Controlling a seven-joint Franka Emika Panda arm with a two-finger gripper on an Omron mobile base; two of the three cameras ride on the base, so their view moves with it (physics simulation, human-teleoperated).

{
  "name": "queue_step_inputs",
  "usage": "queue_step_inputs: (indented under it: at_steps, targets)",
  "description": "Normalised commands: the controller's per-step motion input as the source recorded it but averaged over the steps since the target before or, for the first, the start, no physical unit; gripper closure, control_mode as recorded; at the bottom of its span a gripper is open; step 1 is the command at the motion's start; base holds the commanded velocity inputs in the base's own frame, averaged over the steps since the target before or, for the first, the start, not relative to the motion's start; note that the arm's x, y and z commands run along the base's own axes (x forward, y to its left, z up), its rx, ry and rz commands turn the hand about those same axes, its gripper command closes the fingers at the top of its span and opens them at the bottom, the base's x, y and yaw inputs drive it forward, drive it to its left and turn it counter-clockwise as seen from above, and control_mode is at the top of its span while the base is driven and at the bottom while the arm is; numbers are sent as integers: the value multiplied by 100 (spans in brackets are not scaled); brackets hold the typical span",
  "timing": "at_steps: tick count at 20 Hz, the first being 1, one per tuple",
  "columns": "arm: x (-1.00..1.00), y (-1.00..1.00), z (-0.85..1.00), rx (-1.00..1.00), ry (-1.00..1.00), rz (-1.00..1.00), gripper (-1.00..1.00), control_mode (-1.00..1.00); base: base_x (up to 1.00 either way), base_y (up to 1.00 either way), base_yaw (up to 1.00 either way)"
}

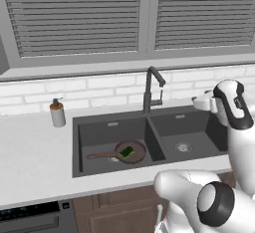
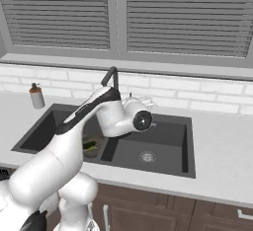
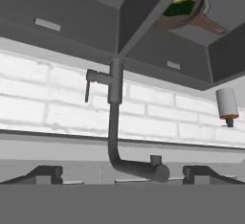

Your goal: Pick the pan and sponge and place them into the sink. Then turn on the water.

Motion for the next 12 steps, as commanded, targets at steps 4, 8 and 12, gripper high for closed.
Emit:
queue_step_inputs:
  at_steps: [4, 8, 12]
  targets:
    - [56, 0, -34, 1, 0, 4, -100, -100, 0, 0, 0]
    - [53, 0, -41, 0, -1, 5, -100, -100, 0, 0, 0]
    - [42, 0, -43, 2, -4, 6, -100, -100, 0, 0, 0]
